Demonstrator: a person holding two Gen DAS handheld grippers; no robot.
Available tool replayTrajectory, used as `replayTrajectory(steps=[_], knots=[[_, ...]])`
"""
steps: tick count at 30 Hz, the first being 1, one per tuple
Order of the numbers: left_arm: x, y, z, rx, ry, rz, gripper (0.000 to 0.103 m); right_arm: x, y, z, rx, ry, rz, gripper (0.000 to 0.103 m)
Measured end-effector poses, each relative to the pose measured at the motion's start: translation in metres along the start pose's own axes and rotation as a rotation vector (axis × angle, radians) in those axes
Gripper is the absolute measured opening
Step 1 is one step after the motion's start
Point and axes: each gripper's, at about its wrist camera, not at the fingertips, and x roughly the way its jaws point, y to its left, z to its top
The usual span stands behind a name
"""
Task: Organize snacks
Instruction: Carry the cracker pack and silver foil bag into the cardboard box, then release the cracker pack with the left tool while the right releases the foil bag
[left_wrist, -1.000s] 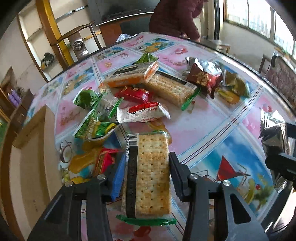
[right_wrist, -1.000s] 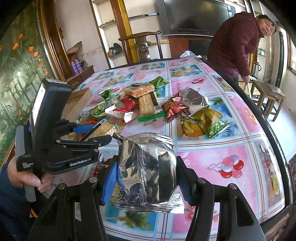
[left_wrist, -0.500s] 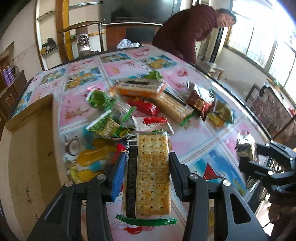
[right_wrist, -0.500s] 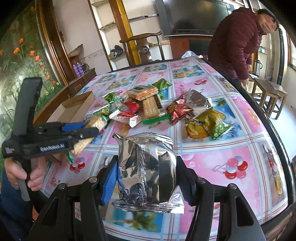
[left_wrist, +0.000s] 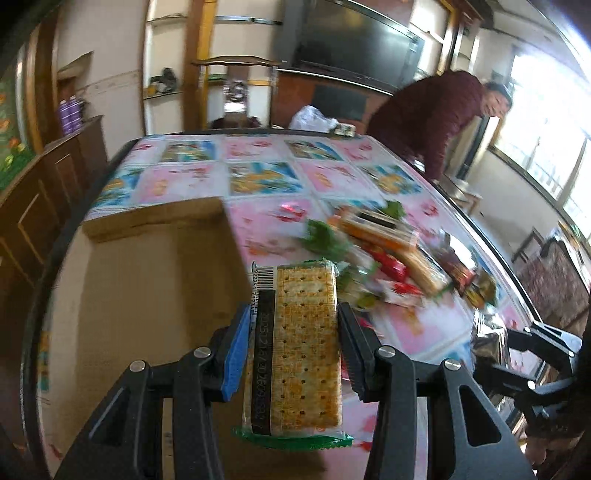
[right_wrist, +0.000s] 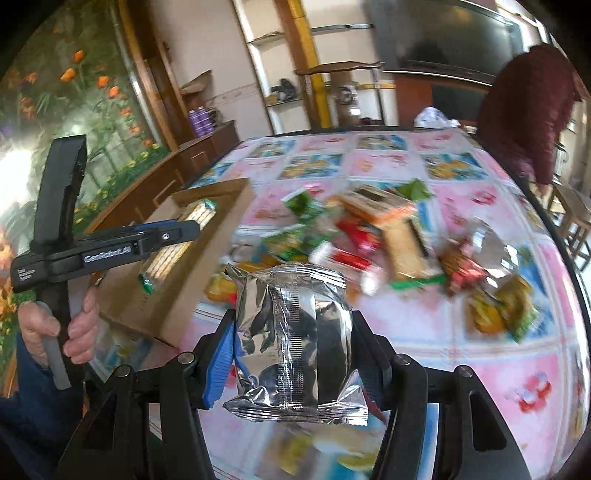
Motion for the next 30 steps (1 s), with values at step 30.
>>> replayTrajectory(steps=[30], knots=[[0.067,0.185,0.05,-0.342,0.076,0.207,0.045,0.177,0.091,0.157,0.096,0.132,0.182,0.064]])
